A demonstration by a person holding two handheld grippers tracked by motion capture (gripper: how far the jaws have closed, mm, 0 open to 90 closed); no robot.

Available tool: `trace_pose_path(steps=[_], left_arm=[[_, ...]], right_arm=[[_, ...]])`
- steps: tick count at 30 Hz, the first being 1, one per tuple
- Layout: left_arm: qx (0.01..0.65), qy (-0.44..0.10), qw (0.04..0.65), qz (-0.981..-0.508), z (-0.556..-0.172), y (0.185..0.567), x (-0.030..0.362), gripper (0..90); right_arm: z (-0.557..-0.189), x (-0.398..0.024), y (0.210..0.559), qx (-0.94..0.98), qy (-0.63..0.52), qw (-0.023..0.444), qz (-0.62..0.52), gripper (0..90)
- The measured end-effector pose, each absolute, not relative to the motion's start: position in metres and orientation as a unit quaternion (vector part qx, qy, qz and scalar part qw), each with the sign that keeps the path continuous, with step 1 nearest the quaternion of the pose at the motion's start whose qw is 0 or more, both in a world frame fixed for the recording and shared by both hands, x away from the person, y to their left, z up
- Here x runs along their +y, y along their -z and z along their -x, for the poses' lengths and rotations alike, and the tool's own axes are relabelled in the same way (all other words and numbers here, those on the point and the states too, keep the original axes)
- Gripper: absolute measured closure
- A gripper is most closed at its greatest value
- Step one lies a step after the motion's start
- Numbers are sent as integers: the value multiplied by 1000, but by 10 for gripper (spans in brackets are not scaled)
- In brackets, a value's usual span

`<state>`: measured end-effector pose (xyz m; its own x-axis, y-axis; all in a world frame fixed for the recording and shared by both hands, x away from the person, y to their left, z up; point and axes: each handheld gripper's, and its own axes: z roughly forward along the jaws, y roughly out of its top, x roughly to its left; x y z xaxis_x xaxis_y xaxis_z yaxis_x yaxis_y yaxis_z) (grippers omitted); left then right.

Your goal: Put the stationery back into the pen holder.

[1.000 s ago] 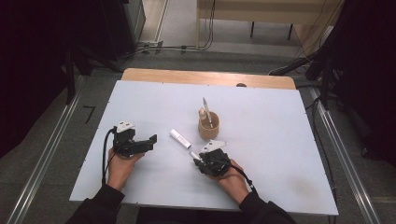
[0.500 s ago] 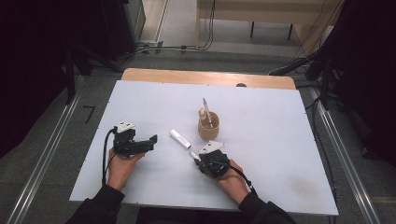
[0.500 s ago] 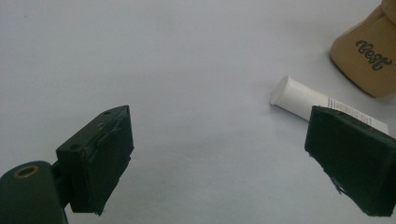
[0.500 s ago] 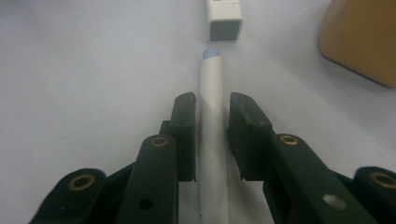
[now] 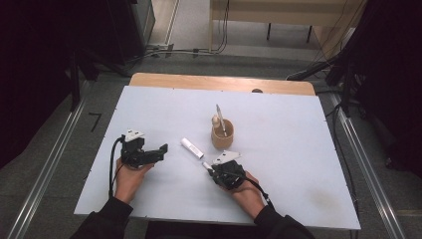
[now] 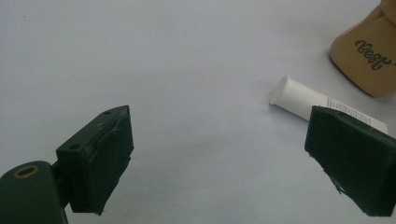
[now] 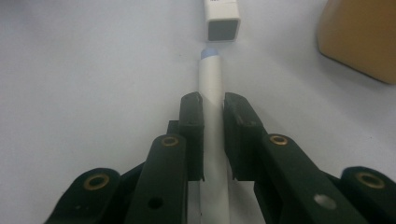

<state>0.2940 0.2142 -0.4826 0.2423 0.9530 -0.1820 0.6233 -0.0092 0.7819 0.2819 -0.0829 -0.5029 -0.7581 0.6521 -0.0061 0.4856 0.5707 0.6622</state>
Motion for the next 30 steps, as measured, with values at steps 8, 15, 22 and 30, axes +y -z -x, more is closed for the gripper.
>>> trace_pose_path(steps=[8, 15, 22, 30], left_arm=[[580, -206, 400, -679, -294, 482, 214, 78], [578, -205, 403, -680, -294, 482, 214, 78], [574, -197, 405, -684, -293, 482, 212, 78], [562, -192, 413, -691, -288, 478, 203, 78]], right_arm=[[-282, -83, 502, 876, -331, 123, -329, 771], [-284, -88, 501, 873, -336, 116, -335, 771], [-287, -97, 494, 864, -348, 113, -347, 771], [-292, -109, 485, 850, -366, 107, -364, 770]])
